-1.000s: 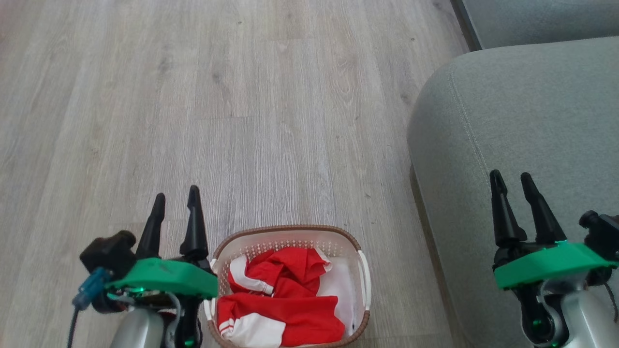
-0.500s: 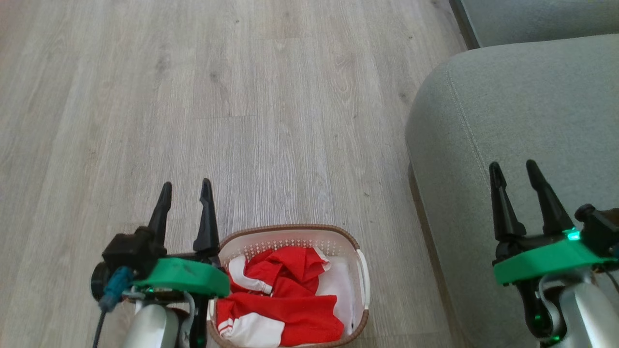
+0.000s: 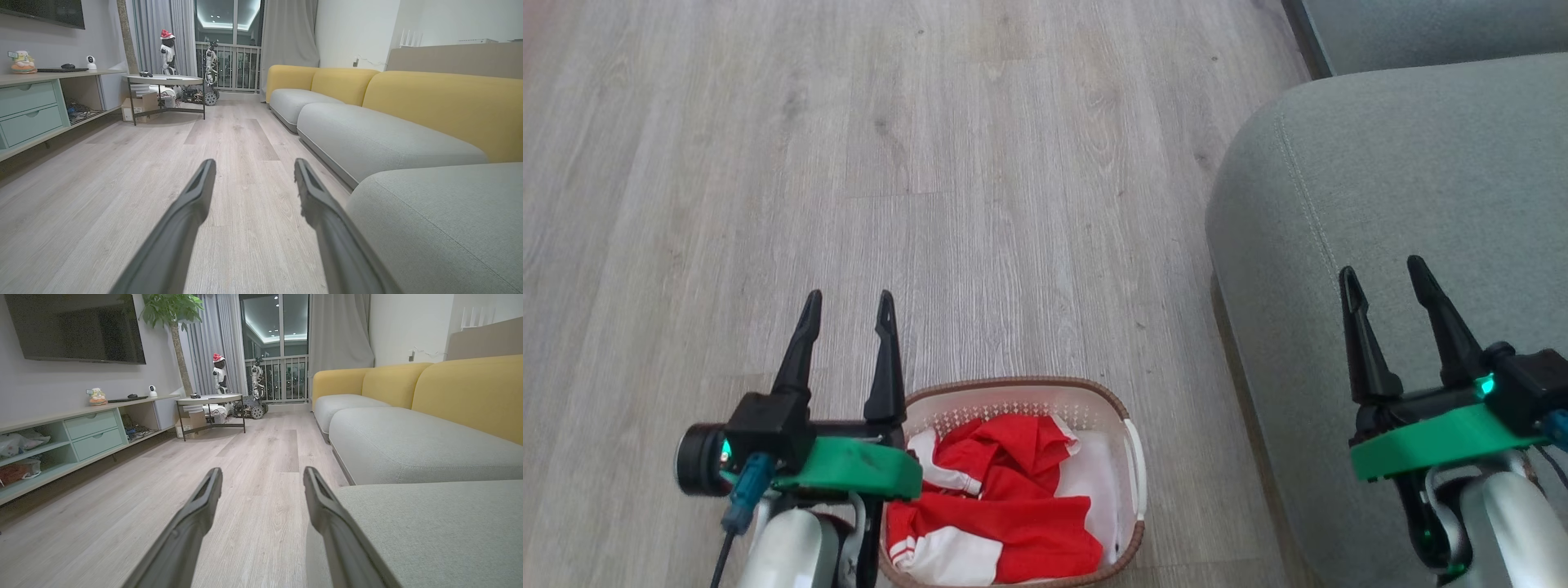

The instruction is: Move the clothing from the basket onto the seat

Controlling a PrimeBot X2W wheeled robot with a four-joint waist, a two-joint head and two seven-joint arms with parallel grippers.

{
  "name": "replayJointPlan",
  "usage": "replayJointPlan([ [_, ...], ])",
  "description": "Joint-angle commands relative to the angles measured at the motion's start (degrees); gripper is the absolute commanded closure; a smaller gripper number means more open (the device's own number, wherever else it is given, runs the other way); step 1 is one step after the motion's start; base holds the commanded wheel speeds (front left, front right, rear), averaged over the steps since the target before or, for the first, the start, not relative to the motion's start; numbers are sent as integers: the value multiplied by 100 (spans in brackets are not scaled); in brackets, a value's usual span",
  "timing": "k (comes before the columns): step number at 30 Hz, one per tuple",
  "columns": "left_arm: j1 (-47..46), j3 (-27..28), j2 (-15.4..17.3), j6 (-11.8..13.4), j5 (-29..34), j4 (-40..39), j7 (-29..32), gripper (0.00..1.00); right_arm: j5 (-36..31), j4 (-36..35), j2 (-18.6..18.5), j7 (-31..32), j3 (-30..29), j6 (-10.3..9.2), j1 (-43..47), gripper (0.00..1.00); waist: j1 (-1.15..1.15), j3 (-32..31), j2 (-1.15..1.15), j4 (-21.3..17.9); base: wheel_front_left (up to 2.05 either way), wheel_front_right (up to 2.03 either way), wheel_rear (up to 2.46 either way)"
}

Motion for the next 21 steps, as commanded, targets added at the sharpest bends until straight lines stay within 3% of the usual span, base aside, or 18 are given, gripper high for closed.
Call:
replayJointPlan([
  [1, -323, 182, 71, 35, 28, -202, -72, 0, -34, -215, -119, -53, 113, -1, -287, 0, 0, 8, 0, -4, 0, 0, 0],
  [21, -430, 95, 71, 102, -9, 39, -72, 0, 139, -268, -250, -53, 101, -1, -438, 0, 0, 355, 0, -142, 0, 0, 0],
])
